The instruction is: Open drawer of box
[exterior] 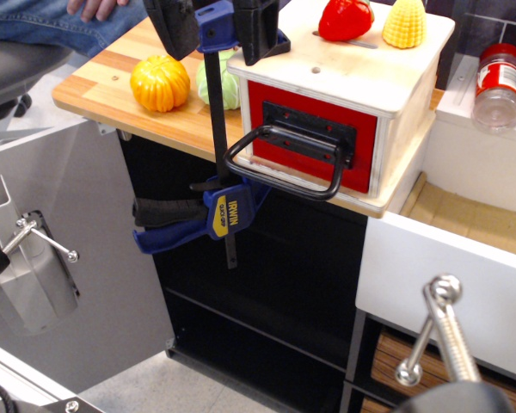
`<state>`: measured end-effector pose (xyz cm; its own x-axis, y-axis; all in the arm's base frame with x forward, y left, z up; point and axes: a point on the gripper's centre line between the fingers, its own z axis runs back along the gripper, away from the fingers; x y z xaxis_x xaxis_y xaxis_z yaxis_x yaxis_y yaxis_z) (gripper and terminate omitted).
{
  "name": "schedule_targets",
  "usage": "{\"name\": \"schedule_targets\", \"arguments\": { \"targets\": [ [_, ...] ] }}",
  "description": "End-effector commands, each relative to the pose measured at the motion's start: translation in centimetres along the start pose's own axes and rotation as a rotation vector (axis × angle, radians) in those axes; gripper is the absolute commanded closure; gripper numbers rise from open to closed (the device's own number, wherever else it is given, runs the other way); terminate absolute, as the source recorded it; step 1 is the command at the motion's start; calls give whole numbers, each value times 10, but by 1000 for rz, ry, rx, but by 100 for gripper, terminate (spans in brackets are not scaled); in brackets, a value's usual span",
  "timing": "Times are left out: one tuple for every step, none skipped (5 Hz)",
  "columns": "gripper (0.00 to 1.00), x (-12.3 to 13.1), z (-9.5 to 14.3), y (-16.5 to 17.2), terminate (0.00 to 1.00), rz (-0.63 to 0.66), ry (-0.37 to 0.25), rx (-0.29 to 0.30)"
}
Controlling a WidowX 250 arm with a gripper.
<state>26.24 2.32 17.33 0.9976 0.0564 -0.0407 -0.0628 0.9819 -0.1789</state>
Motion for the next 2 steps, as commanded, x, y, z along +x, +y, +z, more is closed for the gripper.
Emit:
{"name": "schedule_targets", "arguments": {
  "targets": [
    [0,0,0,0,0,0,0,0],
    [0,20,-5,-7,0,39,-30,-3]
  ]
}}
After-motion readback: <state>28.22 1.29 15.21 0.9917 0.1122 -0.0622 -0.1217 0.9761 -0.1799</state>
